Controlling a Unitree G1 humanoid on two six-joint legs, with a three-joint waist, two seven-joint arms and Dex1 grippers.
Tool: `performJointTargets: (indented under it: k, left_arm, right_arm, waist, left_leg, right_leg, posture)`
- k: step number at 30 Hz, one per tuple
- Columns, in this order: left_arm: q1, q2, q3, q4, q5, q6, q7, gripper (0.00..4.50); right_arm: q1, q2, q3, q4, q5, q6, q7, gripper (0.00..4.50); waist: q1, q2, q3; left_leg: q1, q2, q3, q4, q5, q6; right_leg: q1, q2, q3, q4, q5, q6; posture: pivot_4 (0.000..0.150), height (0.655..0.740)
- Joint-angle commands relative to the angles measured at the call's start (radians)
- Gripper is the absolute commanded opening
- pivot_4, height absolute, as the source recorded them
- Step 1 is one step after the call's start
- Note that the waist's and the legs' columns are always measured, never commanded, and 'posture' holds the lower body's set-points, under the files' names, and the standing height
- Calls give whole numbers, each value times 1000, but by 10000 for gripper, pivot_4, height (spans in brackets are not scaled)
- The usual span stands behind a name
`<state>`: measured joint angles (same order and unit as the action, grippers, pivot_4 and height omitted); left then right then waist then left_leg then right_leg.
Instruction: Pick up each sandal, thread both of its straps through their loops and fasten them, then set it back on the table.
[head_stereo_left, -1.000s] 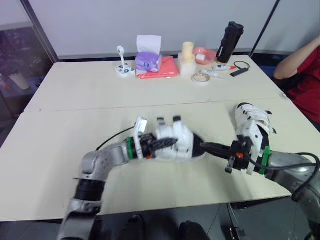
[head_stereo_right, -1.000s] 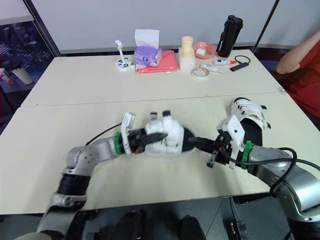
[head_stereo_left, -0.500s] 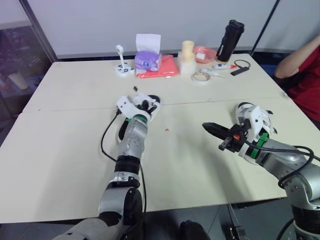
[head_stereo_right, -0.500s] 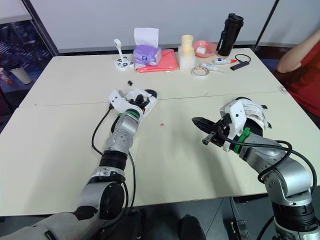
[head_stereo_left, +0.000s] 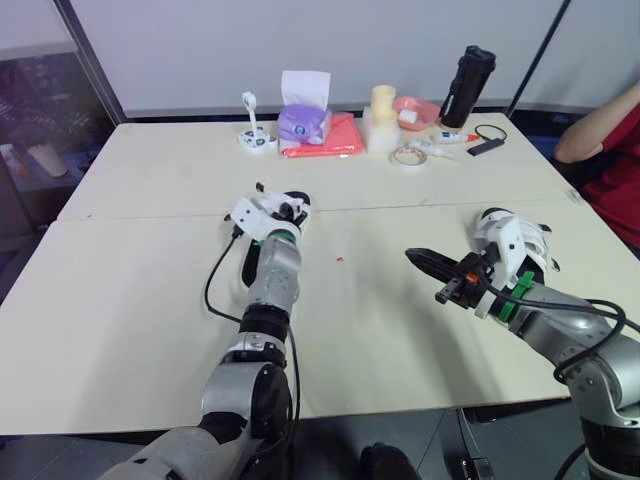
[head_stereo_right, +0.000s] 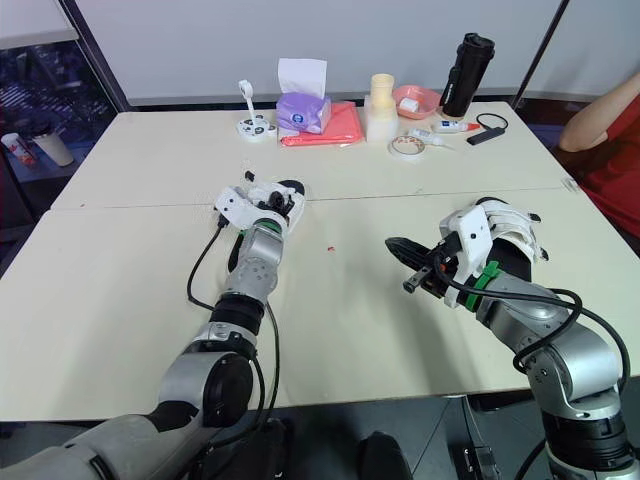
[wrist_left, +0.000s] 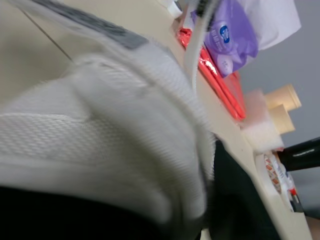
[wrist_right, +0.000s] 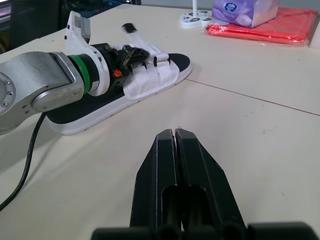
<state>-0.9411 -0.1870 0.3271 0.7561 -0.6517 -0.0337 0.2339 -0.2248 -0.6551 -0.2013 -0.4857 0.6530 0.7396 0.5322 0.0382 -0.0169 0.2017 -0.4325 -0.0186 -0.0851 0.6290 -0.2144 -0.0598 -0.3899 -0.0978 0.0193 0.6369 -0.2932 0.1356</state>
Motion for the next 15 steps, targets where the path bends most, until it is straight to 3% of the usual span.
performJointTargets:
  k: [1,3,4,9,15]
  left_arm:
    - [19,-180,-40,-65,-3,30,17,32037]
    - [34,-180,-55,-99,-3,50,35,43032]
    - [44,-175,-73,-126,0,75,43,44582]
    - [126,-105,-199,-379,14,310,88,44582]
    - [218,143,-310,-742,18,723,61,44582]
  right_arm:
    - [-13,-5,0,0,-11,-31,20,0]
    - [-15,-5,4,7,-17,-36,29,0]
    - [-17,-5,7,10,-19,-38,34,0]
    - [-19,-9,13,29,-32,-47,57,0]
    - [-17,-45,5,89,-62,-71,115,0]
  waist:
    - [-1,0,0]
    - [-1,0,0]
    - [-1,0,0]
    - [-1,0,0]
    - [-8,1,-1]
  left_leg:
    - [0,0,0,0,0,0]
    - [0,0,0,0,0,0]
    - [0,0,0,0,0,0]
    - [0,0,0,1,0,0]
    - [0,0,0,1,1,-1]
  right_leg:
    - [0,0,0,0,0,0]
    - [0,0,0,1,0,0]
    - [0,0,0,1,0,0]
    - [-1,0,0,2,0,0]
    - [-4,0,2,8,0,0]
  posture:
    - [1500,7400]
    - [1500,7400]
    - [1500,7400]
    - [1500,7400]
    - [1500,7400]
